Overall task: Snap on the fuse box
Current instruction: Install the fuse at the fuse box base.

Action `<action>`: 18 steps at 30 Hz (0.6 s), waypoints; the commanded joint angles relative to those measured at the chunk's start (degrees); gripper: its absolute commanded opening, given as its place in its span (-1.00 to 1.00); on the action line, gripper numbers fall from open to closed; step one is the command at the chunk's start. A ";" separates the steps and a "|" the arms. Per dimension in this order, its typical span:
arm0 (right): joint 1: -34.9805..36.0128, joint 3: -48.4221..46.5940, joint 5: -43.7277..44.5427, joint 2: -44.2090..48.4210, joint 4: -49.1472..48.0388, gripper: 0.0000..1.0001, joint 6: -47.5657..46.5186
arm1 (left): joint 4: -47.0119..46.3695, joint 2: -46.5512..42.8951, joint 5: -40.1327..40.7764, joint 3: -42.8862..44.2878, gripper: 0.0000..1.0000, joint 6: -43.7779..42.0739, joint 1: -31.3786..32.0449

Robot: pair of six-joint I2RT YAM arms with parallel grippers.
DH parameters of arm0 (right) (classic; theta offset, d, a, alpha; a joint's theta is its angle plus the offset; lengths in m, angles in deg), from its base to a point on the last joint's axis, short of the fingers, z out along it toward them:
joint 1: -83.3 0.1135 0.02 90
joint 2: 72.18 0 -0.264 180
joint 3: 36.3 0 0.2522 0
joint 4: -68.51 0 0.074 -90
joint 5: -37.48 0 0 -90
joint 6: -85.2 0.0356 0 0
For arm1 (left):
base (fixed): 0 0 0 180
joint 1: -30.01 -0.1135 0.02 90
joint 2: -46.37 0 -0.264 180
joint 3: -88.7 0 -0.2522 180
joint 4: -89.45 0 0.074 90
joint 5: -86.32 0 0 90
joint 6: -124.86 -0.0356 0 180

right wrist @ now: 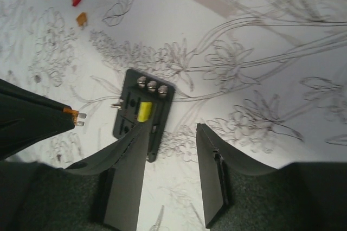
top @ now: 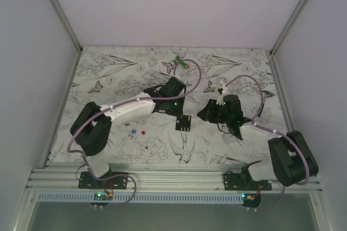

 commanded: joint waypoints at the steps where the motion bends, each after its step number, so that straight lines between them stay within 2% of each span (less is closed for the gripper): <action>1: -1.27 -0.20 7.30 4.77 6.14 -0.02 -6.38 | 3.96 3.38 4.27 3.54 -1.00 0.83 2.15; 11: -1.75 4.30 21.85 22.29 12.52 0.69 -12.00 | 7.92 8.89 12.83 8.35 -1.00 2.45 5.42; 16: -1.86 5.97 25.12 26.33 13.73 0.96 -12.54 | 8.68 11.32 14.89 10.39 -1.00 4.73 6.23; 18: -1.83 6.65 26.10 27.10 13.84 1.00 -12.45 | 8.81 11.89 16.20 10.84 -1.00 5.60 6.70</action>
